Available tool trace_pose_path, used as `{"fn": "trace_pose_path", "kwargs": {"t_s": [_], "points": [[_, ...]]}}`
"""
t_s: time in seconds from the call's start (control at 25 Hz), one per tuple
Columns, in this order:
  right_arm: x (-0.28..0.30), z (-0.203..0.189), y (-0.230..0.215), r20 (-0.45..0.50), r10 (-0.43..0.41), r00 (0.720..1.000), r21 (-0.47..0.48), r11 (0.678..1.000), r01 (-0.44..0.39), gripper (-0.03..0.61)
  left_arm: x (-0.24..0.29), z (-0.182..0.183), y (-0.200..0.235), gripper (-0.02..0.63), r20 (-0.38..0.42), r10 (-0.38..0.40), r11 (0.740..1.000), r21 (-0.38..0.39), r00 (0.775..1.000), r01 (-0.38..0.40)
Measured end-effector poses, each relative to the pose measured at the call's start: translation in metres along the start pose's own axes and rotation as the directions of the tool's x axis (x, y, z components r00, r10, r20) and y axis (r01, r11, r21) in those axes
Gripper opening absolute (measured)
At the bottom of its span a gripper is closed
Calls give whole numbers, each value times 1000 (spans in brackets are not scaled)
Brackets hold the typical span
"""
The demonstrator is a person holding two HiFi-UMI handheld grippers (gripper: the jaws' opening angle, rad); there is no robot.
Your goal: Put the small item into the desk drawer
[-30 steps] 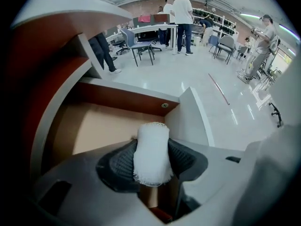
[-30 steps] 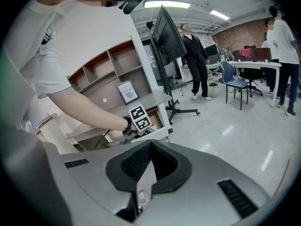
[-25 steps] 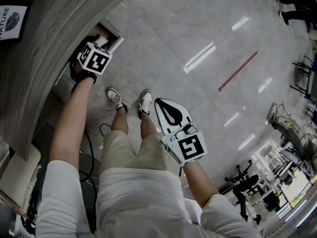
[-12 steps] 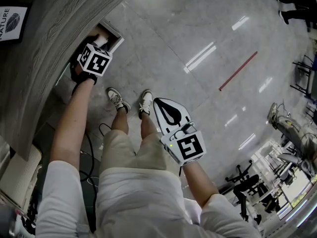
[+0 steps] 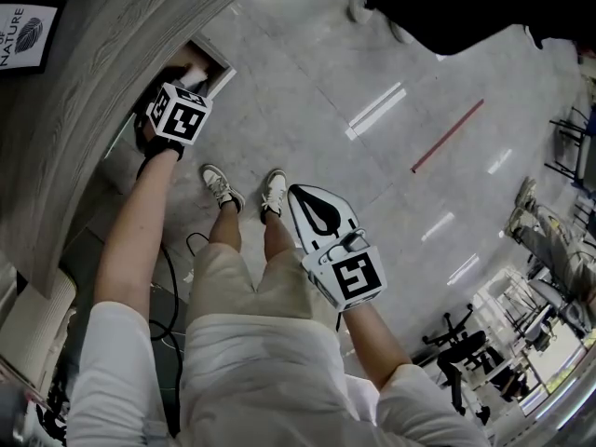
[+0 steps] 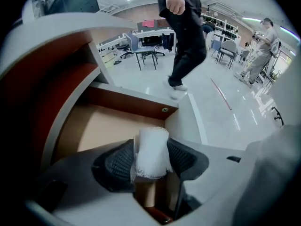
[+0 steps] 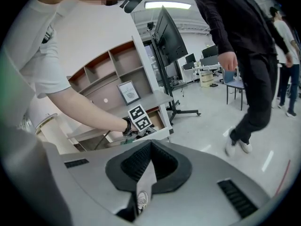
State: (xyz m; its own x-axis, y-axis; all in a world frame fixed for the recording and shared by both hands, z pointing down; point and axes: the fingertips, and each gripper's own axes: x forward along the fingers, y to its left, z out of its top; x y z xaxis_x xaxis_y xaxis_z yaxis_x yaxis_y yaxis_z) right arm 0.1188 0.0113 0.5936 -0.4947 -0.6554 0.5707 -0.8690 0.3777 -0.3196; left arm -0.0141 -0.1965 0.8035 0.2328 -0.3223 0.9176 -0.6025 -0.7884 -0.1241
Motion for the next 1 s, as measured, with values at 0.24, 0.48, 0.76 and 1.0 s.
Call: {"fn": "trace_pose_path", "kwargs": {"t_s": [0.24, 0.48, 0.76, 1.0], "points": [[-2, 0, 5, 18, 4, 1000, -6, 1000, -4, -3, -13, 8, -3, 209, 55, 10, 1000, -7, 998, -9], [-16, -2, 21, 24, 19, 1000, -30, 999, -19, -3, -42, 12, -15, 211, 108, 16, 1000, -12, 994, -15], [-23, -2, 43, 2, 45, 999, -76, 996, -45, -3, -71, 8, -27, 211, 152, 15, 1000, -24, 988, -11], [-26, 18, 70, 37, 108, 994, -150, 983, -101, -3, -103, 2, -21, 210, 177, 34, 998, -56, 984, -24]]}}
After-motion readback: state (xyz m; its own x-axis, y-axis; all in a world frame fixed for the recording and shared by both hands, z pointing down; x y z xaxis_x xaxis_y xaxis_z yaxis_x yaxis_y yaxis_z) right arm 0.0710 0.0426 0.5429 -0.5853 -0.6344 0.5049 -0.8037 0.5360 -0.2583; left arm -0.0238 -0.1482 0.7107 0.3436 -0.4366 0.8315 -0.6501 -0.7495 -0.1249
